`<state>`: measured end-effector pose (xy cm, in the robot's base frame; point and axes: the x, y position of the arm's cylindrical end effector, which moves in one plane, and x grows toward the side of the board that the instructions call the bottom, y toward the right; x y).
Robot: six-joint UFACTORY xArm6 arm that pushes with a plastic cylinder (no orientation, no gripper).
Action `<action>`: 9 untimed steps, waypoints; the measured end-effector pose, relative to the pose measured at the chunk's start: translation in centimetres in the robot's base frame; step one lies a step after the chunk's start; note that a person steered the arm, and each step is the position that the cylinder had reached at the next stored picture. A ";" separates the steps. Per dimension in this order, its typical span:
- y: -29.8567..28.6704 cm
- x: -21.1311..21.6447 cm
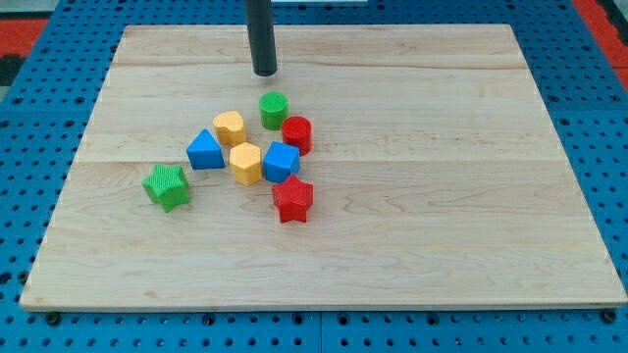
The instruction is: Move the red blocks to the right
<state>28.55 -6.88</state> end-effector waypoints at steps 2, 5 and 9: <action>-0.3 -0.7; -1.6 -0.1; -3.2 9.5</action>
<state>38.07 -10.12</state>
